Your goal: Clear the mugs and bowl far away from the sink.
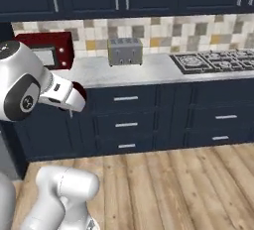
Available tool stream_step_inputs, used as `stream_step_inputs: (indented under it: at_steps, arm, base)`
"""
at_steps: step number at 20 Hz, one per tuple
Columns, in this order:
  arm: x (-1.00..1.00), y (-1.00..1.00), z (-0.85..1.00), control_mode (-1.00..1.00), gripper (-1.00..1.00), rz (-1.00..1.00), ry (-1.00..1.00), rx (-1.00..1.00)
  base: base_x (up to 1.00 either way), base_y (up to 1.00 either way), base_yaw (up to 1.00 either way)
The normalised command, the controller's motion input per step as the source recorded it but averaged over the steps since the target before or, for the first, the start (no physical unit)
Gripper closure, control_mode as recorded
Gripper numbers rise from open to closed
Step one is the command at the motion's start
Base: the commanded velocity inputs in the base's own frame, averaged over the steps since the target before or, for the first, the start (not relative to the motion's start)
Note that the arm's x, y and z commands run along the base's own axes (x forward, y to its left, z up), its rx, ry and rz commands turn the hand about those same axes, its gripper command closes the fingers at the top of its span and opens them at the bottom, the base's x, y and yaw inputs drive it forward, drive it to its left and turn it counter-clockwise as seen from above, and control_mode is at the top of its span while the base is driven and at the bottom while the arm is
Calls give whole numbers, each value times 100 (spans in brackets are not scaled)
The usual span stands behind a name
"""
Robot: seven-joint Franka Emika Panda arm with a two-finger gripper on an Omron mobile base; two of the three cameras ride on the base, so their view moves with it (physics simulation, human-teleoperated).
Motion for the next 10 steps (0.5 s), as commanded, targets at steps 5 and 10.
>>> stream_step_inputs:
  at_steps: [5, 10]
  arm:
    - [0, 0, 0, 100, 100, 0, 0, 0]
    - [0, 0, 0, 100, 100, 0, 0, 0]
  base:
    - [70, -22, 81]
    - [100, -50, 46]
